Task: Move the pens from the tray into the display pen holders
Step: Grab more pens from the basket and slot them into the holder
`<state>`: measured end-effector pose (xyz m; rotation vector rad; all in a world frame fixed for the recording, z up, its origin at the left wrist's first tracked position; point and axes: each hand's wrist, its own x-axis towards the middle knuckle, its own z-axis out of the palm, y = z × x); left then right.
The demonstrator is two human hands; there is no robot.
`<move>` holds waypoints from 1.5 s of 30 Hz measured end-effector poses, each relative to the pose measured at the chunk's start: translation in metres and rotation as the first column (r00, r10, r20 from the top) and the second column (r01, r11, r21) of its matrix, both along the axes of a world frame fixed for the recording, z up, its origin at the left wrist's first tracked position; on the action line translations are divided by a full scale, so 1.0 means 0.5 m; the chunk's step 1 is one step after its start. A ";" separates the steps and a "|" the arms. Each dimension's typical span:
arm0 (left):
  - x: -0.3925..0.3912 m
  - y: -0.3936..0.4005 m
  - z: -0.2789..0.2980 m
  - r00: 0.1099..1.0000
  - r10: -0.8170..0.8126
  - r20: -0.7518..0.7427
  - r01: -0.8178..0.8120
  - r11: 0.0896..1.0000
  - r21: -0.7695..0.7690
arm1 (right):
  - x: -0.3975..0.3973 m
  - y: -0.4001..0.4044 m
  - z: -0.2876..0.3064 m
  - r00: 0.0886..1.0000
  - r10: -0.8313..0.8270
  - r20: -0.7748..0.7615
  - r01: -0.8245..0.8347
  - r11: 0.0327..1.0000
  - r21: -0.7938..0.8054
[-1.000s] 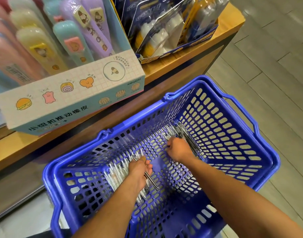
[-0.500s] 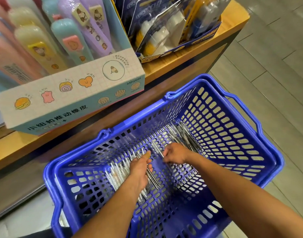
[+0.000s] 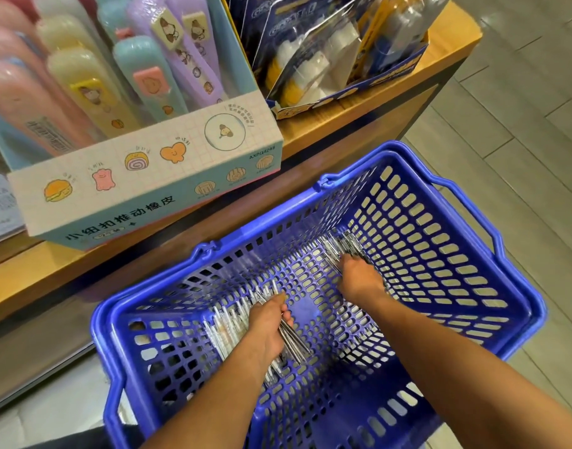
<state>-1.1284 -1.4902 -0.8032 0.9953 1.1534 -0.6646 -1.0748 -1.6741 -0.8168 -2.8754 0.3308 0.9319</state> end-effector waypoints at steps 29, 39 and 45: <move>-0.009 0.010 -0.009 0.975 0.221 0.024 -0.222 0.975 0.030 | 0.035 0.033 0.011 0.980 -0.115 -0.159 0.174 0.887 0.428; -0.009 0.014 -0.005 0.968 0.249 0.027 -0.248 0.968 -0.032 | 0.011 0.016 -0.033 0.997 0.059 -0.044 -0.062 0.996 -0.061; -0.011 0.013 -0.002 0.973 0.233 -0.005 -0.232 0.967 -0.108 | 0.039 -0.003 0.021 0.893 -0.177 -0.413 0.344 0.861 0.375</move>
